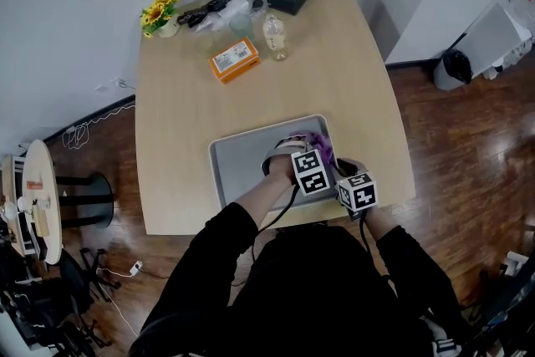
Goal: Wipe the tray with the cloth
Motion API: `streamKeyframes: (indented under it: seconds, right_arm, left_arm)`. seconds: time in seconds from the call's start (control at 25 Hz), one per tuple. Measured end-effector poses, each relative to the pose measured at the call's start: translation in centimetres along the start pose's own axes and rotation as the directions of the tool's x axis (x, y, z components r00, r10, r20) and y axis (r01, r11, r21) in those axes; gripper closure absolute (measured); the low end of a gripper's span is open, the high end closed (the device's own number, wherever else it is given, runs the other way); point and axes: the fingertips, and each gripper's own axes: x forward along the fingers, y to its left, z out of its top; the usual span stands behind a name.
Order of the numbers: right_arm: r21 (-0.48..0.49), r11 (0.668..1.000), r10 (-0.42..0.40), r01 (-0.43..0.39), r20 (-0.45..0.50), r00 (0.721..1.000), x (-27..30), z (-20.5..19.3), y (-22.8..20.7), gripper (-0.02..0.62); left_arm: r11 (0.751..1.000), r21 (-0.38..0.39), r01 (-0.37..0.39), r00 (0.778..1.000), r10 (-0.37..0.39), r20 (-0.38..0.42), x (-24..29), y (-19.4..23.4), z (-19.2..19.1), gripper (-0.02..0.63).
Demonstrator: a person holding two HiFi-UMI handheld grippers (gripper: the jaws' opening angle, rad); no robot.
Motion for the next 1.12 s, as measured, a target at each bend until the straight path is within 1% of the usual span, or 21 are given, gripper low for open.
streamKeyframes:
  seconds: [0.08,0.12,0.2,0.28,0.36,0.44,0.52,0.64,0.72,0.8,0.84,0.92,1.0,1.08,1.12]
  right_arm:
    - [0.000,1.000,0.001,-0.001,-0.001,1.000,0.1,0.1,0.1,0.509]
    - [0.001,1.000,0.002,-0.002,0.002,1.000,0.1,0.2,0.1,0.509]
    - [0.003,1.000,0.005,-0.005,0.009,1.000,0.2,0.3,0.1,0.509]
    - [0.005,1.000,0.007,-0.007,0.014,1.000,0.0,0.3,-0.1,0.509]
    - [0.009,1.000,0.009,-0.010,0.016,1.000,0.0,0.2,-0.3,0.509]
    - [0.011,1.000,0.011,-0.011,0.014,1.000,-0.2,0.0,-0.4,0.509]
    - [0.012,1.000,0.009,-0.009,0.012,1.000,-0.3,-0.2,-0.5,0.509]
    - [0.016,1.000,0.003,-0.003,0.016,1.000,-0.3,-0.2,-0.6,0.509]
    - [0.020,1.000,-0.002,0.001,0.018,1.000,-0.3,-0.2,-0.5,0.509]
    - [0.018,1.000,-0.004,0.004,0.015,1.000,-0.3,-0.1,-0.4,0.511]
    - [0.015,1.000,-0.004,0.004,0.012,1.000,-0.3,-0.1,-0.3,0.509]
    - [0.014,1.000,-0.002,0.001,0.009,1.000,-0.2,-0.1,-0.3,0.509]
    - [0.018,1.000,0.001,-0.001,0.011,1.000,-0.2,-0.1,-0.3,0.509]
    - [0.022,1.000,0.003,-0.004,0.015,1.000,-0.3,-0.1,-0.4,0.509]
    - [0.024,1.000,0.004,-0.004,0.018,1.000,-0.3,-0.1,-0.4,0.509]
  left_arm:
    - [0.998,0.017,-0.061,0.998,0.062,-0.032,1.0,3.6,-0.1,0.520]
    - [0.997,0.007,-0.076,0.996,0.077,-0.041,1.4,5.0,-0.1,0.520]
    - [0.996,-0.033,-0.077,0.996,0.076,-0.046,1.6,6.4,0.0,0.518]
    - [0.996,-0.060,-0.071,0.997,0.069,-0.034,1.4,6.2,0.3,0.522]
    - [0.997,-0.071,-0.041,0.999,0.041,-0.004,0.6,4.2,0.3,0.523]
    - [0.997,-0.074,0.031,0.999,-0.028,0.037,-0.5,0.7,0.1,0.523]
    - [0.993,-0.060,0.103,0.993,-0.098,0.071,-1.8,-3.4,-0.2,0.523]
    - [0.984,-0.028,0.175,0.980,-0.171,0.104,-3.5,-9.1,-0.5,0.523]
    - [0.978,-0.020,0.208,0.971,-0.204,0.127,-4.5,-12.1,-0.5,0.523]
    - [0.979,-0.027,0.200,0.970,-0.194,0.148,-4.9,-13.5,-0.7,0.528]
    - [0.980,-0.030,0.195,0.969,-0.188,0.161,-4.9,-13.6,-0.9,0.528]
    - [0.976,-0.026,0.218,0.959,-0.209,0.192,-4.6,-13.2,-1.2,0.526]
    - [0.973,0.000,0.232,0.952,-0.227,0.207,-4.3,-11.9,-1.5,0.525]
    - [0.981,0.020,0.193,0.962,-0.194,0.192,-3.4,-9.0,-2.3,0.525]
    - [0.986,0.013,0.168,0.969,-0.167,0.180,-2.9,-7.0,-2.9,0.525]
